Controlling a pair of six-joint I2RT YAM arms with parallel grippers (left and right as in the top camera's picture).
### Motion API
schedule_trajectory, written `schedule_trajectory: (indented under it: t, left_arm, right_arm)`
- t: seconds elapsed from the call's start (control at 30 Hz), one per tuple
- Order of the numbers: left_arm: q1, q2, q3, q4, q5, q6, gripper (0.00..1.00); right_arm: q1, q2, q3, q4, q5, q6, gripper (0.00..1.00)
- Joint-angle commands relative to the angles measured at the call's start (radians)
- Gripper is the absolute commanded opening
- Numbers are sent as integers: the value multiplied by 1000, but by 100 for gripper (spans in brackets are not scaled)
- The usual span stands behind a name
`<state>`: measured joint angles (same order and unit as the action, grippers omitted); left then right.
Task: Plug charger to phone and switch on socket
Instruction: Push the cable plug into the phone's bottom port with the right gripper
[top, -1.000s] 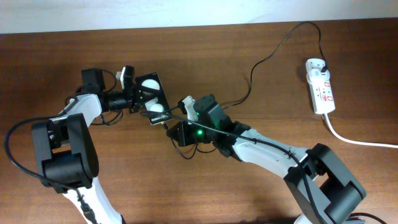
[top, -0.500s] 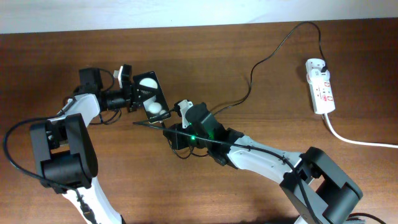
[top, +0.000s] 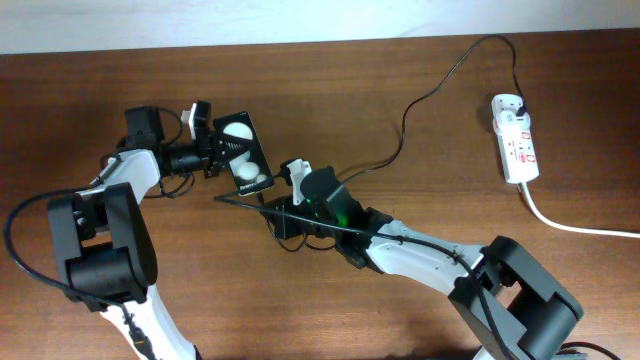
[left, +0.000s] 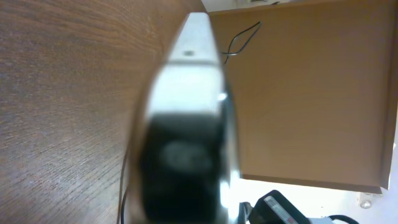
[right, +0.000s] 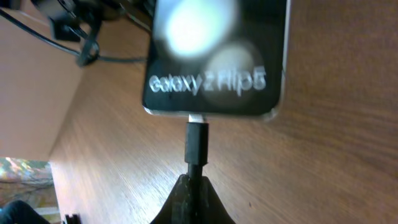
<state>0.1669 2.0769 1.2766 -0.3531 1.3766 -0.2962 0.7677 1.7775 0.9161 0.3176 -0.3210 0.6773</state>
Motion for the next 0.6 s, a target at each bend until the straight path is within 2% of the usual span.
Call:
schedule_trajectory:
  t: [0.0,0.5,0.53,0.57]
  left_arm:
    - [-25,-35,-15,-22,67,1,0]
    - [-29,-35,-15,-21,67,2,0]
    - [-29,-35,-15,-21,67,2,0]
    - [-29,-35,-15,-21,67,2,0]
  right_arm:
    - [-17,-11,37,57,122,-6,4]
    - [-17,-11,38,99,175,19,4]
    - [-17,-11,38,98,175,19,5]
    - [-17,-11,38,97,170,19,19]
